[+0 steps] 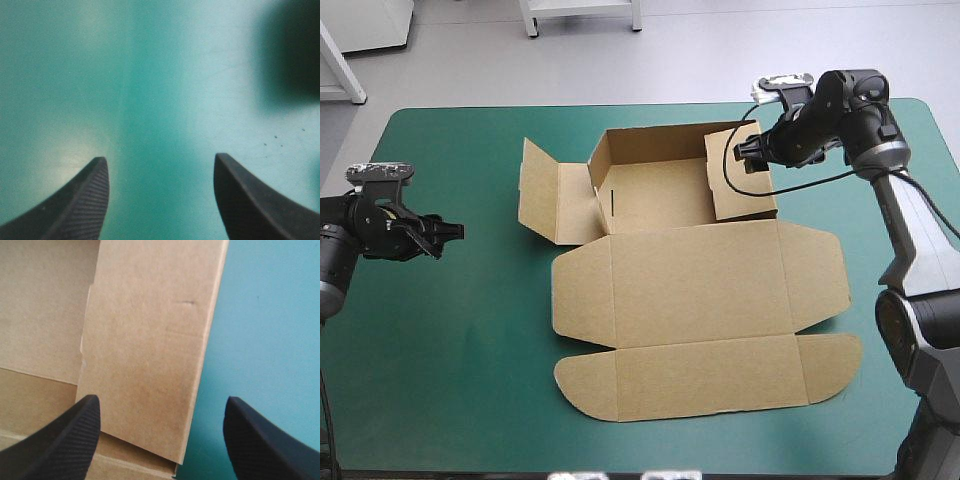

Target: Fold the box

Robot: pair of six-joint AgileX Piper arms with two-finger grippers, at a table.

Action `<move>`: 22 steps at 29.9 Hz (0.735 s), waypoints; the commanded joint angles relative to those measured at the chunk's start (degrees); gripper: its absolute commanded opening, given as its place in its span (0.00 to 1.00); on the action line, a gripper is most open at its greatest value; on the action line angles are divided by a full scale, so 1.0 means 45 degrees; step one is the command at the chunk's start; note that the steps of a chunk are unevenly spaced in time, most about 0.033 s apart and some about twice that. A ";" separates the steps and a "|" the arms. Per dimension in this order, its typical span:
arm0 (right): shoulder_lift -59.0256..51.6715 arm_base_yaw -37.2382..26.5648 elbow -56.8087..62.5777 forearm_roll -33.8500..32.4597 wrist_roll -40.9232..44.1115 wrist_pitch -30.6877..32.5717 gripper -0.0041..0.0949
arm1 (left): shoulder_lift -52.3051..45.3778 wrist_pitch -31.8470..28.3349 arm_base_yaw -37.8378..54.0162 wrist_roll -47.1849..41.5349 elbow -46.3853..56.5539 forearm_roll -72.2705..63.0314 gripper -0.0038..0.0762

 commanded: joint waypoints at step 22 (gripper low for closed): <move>0.1909 0.0652 -0.0568 -0.0476 -0.0006 -0.2527 0.74 | -0.0306 -0.0420 -0.0013 0.0262 -0.0385 -0.0585 0.60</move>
